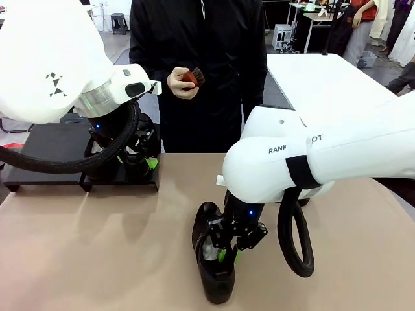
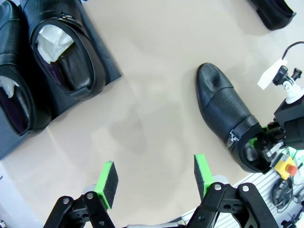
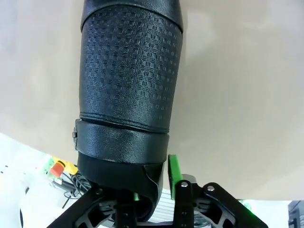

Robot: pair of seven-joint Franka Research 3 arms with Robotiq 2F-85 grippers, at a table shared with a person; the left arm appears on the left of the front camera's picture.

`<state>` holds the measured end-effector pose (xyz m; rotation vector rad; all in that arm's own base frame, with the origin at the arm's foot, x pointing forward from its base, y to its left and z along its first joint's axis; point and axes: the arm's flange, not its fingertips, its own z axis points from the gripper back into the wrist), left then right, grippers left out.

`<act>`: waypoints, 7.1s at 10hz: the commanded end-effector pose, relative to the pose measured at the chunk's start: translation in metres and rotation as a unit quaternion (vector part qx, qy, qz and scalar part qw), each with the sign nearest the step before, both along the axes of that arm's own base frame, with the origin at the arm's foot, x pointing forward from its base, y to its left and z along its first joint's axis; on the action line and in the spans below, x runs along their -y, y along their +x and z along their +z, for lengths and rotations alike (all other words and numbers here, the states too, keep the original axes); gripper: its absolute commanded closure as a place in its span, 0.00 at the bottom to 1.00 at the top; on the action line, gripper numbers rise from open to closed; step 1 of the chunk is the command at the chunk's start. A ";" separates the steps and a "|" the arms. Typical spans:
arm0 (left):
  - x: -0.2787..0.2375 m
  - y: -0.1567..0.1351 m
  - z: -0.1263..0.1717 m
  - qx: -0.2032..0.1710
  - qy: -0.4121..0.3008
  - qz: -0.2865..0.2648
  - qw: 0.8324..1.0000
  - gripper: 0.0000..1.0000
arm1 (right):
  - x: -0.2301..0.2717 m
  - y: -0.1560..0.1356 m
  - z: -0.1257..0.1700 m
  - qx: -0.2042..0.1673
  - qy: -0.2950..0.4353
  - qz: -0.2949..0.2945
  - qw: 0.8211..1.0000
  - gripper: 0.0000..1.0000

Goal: Organize the shoes by placing them on the stand.
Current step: Pick up one Shoe and place it in the middle of the table, then place the Shoe from the middle of the table onto the Shoes Stand.

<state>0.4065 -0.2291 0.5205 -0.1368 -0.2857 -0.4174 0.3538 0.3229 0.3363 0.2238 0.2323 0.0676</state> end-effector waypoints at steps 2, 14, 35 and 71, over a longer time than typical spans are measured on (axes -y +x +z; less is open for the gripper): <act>-0.001 0.001 0.001 0.001 -0.002 0.000 1.000 0.17 | 0.002 0.002 0.005 -0.003 0.021 0.005 1.000 0.00; -0.001 0.001 0.001 0.001 -0.002 0.000 1.000 0.17 | 0.001 0.001 0.013 0.013 0.006 0.001 1.000 0.00; 0.100 -0.094 -0.052 -0.097 0.038 0.129 0.986 0.17 | 0.195 -0.030 0.115 0.117 -0.043 -0.127 0.984 0.00; 0.233 -0.081 -0.166 -0.165 0.047 0.209 0.963 1.00 | 0.195 -0.030 0.115 0.117 -0.043 -0.127 0.984 0.00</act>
